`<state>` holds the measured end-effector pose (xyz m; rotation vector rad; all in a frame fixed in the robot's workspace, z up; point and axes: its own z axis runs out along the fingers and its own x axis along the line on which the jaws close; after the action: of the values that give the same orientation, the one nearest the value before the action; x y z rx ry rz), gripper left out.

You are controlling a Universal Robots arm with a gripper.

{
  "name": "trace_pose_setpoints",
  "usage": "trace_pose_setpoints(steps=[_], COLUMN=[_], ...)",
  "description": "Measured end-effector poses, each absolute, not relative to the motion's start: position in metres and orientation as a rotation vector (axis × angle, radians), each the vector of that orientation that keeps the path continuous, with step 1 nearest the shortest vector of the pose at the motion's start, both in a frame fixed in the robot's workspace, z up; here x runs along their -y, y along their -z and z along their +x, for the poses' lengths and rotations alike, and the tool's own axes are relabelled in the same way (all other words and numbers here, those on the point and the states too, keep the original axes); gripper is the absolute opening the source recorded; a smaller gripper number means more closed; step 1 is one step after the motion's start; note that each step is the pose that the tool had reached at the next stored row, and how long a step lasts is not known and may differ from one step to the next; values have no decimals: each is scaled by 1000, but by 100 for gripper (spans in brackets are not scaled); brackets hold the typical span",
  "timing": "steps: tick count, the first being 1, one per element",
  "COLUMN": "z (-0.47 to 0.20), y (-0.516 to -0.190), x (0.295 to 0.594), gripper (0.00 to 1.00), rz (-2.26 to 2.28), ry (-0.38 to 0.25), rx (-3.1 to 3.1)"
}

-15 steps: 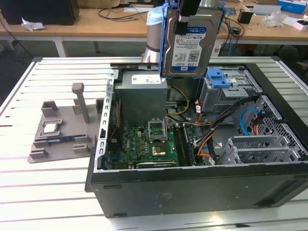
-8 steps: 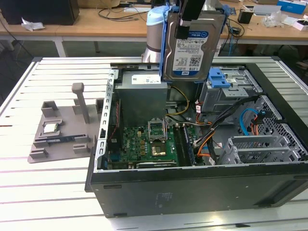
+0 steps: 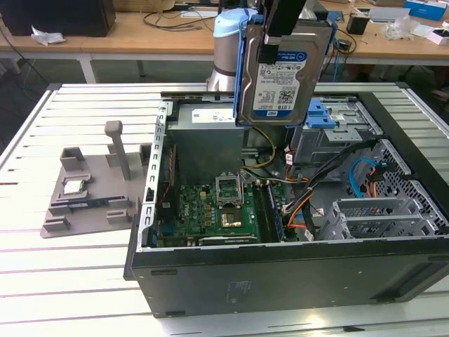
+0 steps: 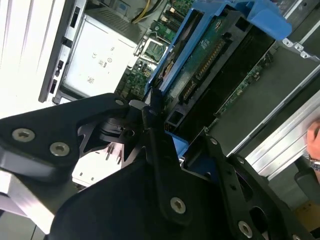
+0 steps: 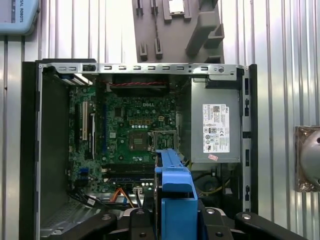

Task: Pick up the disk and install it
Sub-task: 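Pick up the disk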

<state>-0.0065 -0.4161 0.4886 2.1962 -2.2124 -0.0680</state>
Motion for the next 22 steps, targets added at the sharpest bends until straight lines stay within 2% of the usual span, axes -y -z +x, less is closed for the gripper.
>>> trace_pose_setpoints(steps=[22], z=[-7], y=[-486], x=[452], gripper=[37], rz=[2196], ry=[68], rx=[2212])
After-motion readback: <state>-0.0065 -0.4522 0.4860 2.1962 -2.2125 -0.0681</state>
